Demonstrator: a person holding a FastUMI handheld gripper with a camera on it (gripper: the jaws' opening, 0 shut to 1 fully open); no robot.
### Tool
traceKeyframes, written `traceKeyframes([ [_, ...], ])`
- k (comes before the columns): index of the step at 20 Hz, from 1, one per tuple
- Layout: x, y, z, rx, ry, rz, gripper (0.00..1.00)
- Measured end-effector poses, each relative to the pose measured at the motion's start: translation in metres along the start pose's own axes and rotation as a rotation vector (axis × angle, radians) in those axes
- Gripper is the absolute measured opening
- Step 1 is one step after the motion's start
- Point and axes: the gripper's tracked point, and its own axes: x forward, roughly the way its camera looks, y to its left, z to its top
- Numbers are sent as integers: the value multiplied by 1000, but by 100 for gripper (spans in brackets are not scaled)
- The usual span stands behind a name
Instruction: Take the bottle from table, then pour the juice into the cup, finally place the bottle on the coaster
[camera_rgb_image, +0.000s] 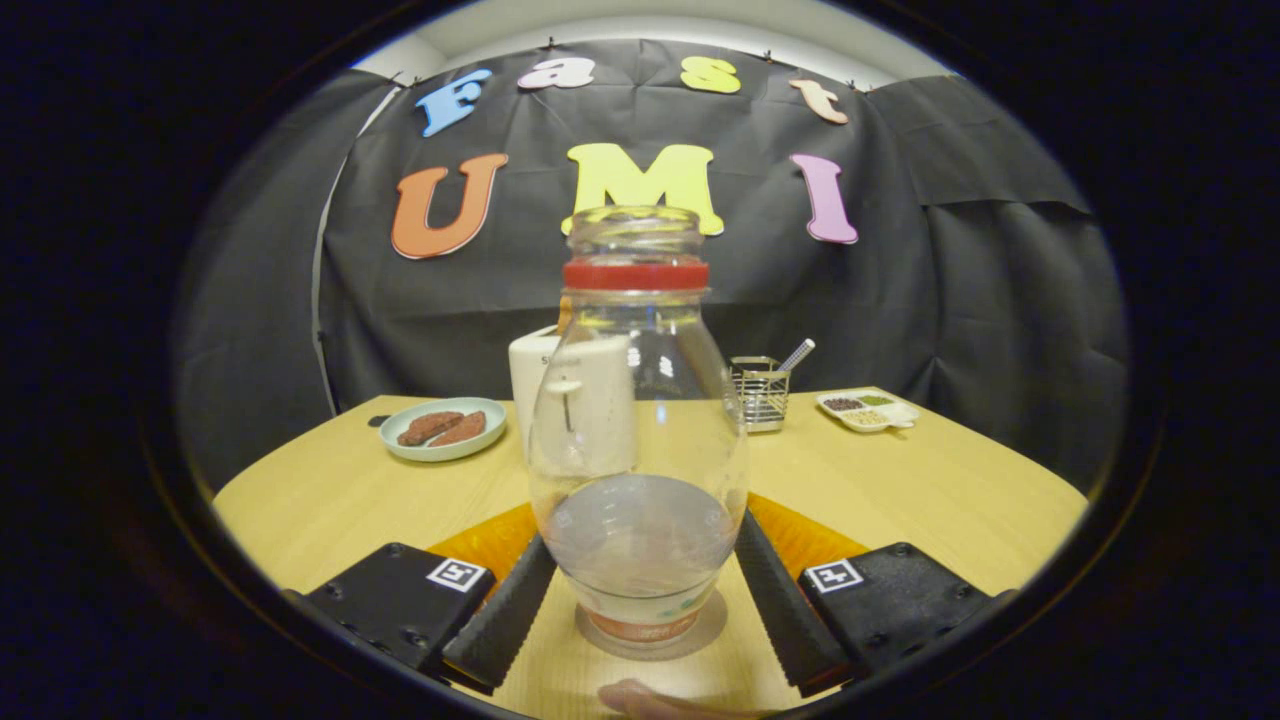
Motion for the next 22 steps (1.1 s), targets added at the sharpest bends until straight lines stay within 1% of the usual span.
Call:
traceKeyframes([
  [4, -10, 0, 14, -10, -29, -2, 100],
  [6, -12, 3, 13, -19, -26, 3, 100],
  [9, -18, 3, 19, -4, -40, 6, 100],
  [11, -20, -2, 23, -15, -52, -6, 100],
  [14, -25, 0, 27, -17, -47, 7, 100],
  [16, -30, 4, 35, -20, -52, 21, 100],
  [19, -40, 0, 49, -45, -95, 5, 100],
  [22, -54, 1, 59, -25, -93, 10, 100],
])
